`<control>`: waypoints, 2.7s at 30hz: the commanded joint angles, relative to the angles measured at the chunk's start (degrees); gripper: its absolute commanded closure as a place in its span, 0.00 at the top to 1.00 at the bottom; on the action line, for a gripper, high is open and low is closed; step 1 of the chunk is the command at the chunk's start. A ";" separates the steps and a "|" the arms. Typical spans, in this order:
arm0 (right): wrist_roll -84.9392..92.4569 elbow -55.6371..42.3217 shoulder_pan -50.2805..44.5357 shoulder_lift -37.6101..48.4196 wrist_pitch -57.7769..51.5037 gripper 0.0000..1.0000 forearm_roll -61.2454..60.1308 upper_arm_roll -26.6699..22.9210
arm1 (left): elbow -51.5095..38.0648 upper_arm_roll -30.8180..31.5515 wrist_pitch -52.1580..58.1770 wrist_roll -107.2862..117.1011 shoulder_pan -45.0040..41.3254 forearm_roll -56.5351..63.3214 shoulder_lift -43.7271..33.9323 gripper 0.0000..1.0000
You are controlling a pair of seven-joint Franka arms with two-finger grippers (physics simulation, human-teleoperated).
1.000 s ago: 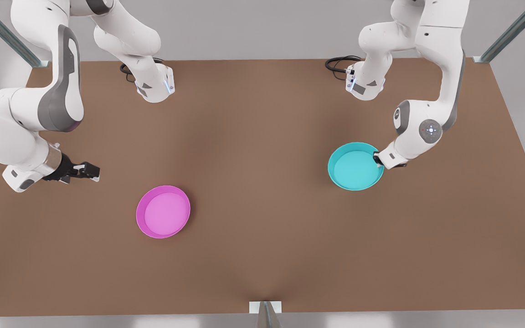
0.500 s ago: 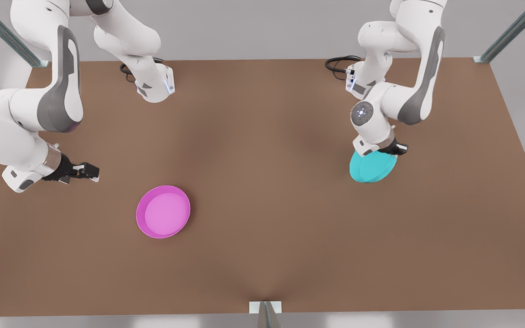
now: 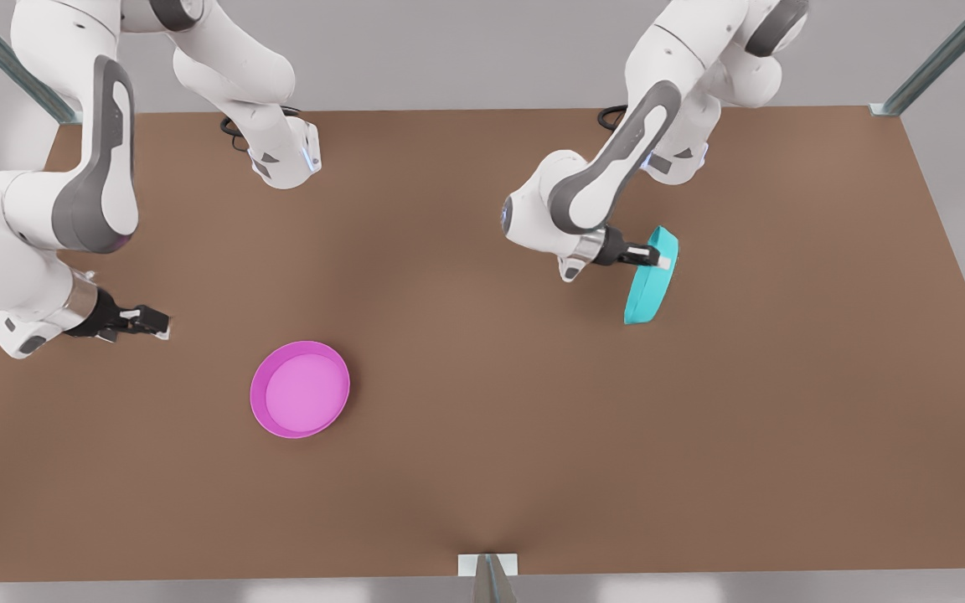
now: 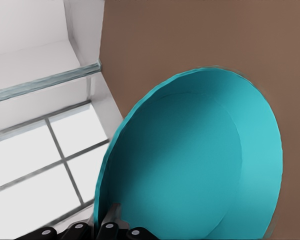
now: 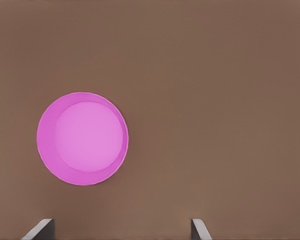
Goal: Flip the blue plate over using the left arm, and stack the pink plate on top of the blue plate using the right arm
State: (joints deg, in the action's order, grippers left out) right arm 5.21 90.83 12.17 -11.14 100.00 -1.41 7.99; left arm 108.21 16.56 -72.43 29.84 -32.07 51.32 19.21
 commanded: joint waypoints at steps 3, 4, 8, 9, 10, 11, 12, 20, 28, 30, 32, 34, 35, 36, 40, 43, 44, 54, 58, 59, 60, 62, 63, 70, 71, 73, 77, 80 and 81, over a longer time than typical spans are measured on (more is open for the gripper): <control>-0.03 0.05 -0.39 -0.37 0.11 1.00 -0.09 0.01 | -2.56 -0.04 2.64 1.36 -2.64 1.85 3.46 0.21; -0.03 -0.04 -0.48 -0.11 0.02 1.00 -0.26 0.01 | -2.82 -0.04 3.43 1.36 -4.40 2.91 4.08 0.21; -0.20 -0.04 -1.36 -0.90 1.34 1.00 -1.06 0.45 | -5.20 -0.56 8.79 1.45 -11.08 5.28 6.62 0.21; -0.20 -0.04 -1.36 -1.34 1.77 1.00 -1.06 0.97 | -5.20 -0.56 8.88 1.36 -11.17 6.42 6.89 0.21; -0.82 -0.04 -1.36 -1.43 2.21 1.00 -1.06 1.85 | -5.29 -0.48 8.88 1.36 -11.78 8.00 7.85 0.21; -1.08 -0.04 -1.36 -1.52 2.56 1.00 -1.06 2.38 | -6.51 -0.48 9.49 1.36 -12.93 9.41 9.43 0.21; -1.26 -0.04 -1.36 -1.52 2.92 1.00 -1.06 2.91 | -7.84 -0.65 10.99 1.45 -13.89 11.00 11.28 0.21; -1.17 -0.12 -0.92 -2.13 3.71 1.00 -0.97 2.91 | -25.06 -5.57 18.28 4.97 -23.65 16.62 26.57 0.21; -0.47 -0.04 -0.30 -2.57 3.80 1.00 -0.97 2.82 | -27.70 -9.79 18.64 8.30 -27.25 15.04 32.99 0.21; -0.38 -0.04 -0.30 -2.57 3.80 1.00 -0.97 2.82 | -27.70 -9.88 18.72 8.48 -27.43 14.95 34.13 0.21; -0.38 -0.04 -0.30 -2.57 3.80 1.00 -0.97 2.82 | -27.70 -9.97 18.72 8.57 -27.52 14.95 34.49 0.21; -0.47 -0.04 -0.30 -2.83 3.80 1.00 -0.97 2.82 | -27.61 -10.23 18.72 8.66 -27.96 14.95 34.84 0.21; -0.38 -0.04 -0.30 -2.83 3.80 1.00 -0.97 2.82 | -27.52 -11.02 18.72 8.92 -28.57 14.95 35.27 0.21; -0.38 -0.04 -0.30 -2.92 3.80 1.00 -0.97 2.82 | -27.43 -11.11 18.72 9.45 -28.66 14.95 35.45 0.21; -0.38 -0.04 -0.30 -2.92 3.88 1.00 -0.97 2.82 | -27.70 -12.69 18.37 9.71 -29.72 15.04 36.16 1.00; -0.47 -0.04 -0.30 -3.19 3.88 1.00 -0.97 2.82 | -27.70 -12.69 17.67 11.64 -29.63 13.90 36.16 1.00; -0.38 -0.04 -0.30 -3.19 3.88 1.00 -0.97 2.82 | -27.70 -12.69 17.58 12.96 -29.72 13.81 36.42 1.00; -0.47 0.05 -0.56 -3.27 4.50 1.00 -0.97 2.82 | -34.11 -14.54 1.85 39.33 -29.89 -7.20 35.81 1.00; -0.47 0.05 -0.56 -3.19 4.32 1.00 -0.97 2.82 | -35.96 -14.71 -0.43 42.75 -29.89 -12.11 35.19 1.00; -0.47 0.05 -0.56 -3.19 4.32 1.00 -0.97 2.82 | -36.14 -16.47 -3.95 45.74 -30.42 -14.93 34.49 1.00; -0.47 0.05 -0.56 -3.19 4.50 1.00 -0.97 2.82 | -36.22 -16.91 -5.18 48.11 -30.42 -15.54 34.40 1.00; -0.47 0.05 -0.65 -3.27 4.50 1.00 -0.97 2.82 | -36.58 -17.61 -9.92 55.58 -30.59 -17.13 34.40 1.00; -0.47 0.05 -0.65 -3.36 4.59 1.00 -0.97 2.82 | -36.66 -18.23 -12.04 58.58 -30.68 -18.45 34.14 1.00; -0.29 -1.00 -0.39 -3.80 3.88 1.00 -0.97 2.82 | -36.14 -20.43 -14.41 48.31 -26.03 -37.07 17.80 1.00; -0.82 -1.18 -0.65 -3.80 3.71 1.00 -0.88 2.82 | -35.79 -19.99 -13.09 37.95 -19.88 -41.12 11.38 1.00; -0.91 -2.67 -0.39 -4.50 3.45 1.00 -0.97 2.82 | -33.42 -19.90 -11.86 17.40 -8.82 -46.74 0.41 1.00; -0.91 -1.88 -0.74 -6.44 4.32 1.00 -1.06 2.82 | -25.33 -18.41 -10.46 -19.29 16.86 -50.79 -18.07 1.00; -0.29 -2.67 0.48 -10.83 6.79 1.00 -5.96 3.70 | -24.71 -18.14 -10.10 -18.50 18.10 -50.79 -17.90 1.00; -0.29 -2.67 0.93 -11.27 7.22 1.00 -6.94 3.70 | -24.71 -18.14 -9.75 -18.41 17.48 -50.79 -17.55 1.00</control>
State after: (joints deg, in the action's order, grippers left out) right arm 4.99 88.66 13.10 -22.71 108.53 -8.49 11.75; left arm 83.36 -1.61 -82.18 11.14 12.73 1.97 2.56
